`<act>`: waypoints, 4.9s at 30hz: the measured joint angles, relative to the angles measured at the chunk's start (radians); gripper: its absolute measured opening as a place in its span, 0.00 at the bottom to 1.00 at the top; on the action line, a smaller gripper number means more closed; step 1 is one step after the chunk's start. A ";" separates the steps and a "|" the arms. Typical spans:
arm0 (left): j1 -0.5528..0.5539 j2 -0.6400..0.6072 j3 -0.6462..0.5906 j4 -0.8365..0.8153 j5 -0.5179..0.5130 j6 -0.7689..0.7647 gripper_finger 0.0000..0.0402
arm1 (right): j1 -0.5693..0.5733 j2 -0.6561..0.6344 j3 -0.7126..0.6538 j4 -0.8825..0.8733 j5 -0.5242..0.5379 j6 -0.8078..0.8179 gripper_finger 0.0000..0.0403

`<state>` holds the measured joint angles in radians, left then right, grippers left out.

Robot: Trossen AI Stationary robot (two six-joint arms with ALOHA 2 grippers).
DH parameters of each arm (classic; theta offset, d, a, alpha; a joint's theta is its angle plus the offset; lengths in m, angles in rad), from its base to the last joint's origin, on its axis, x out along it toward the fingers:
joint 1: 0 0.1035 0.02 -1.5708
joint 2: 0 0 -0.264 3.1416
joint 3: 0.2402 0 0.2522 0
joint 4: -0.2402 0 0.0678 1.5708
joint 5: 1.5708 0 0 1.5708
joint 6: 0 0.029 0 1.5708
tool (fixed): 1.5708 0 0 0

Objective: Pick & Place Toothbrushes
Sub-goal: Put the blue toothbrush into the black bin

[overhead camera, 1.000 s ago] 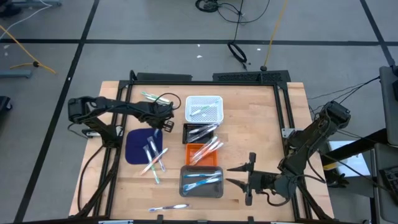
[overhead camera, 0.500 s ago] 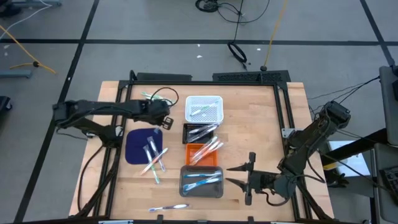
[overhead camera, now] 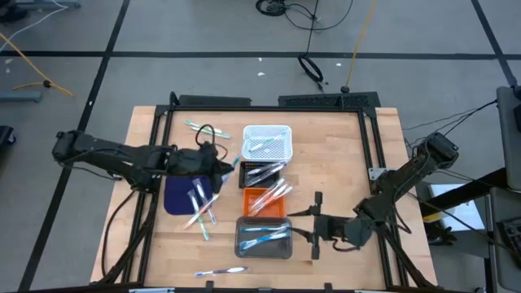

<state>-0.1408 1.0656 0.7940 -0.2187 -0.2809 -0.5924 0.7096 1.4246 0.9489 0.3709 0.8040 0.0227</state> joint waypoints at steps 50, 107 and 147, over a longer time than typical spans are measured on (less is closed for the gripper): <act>-0.305 0.323 0.001 0.700 -0.116 0.321 0.04 | -0.377 0.097 0.000 0.364 -0.528 0.093 0.35; -0.386 0.206 0.001 0.538 -0.166 0.377 0.08 | -0.219 0.035 0.000 0.039 -0.481 0.149 0.00; -0.398 0.207 0.001 0.497 -0.167 0.343 0.08 | -0.173 0.355 0.000 0.268 -0.544 0.222 0.30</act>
<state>-0.5392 1.2728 0.7948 0.2783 -0.4477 -0.2493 0.5370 1.7794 0.9489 0.6390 0.2599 0.2444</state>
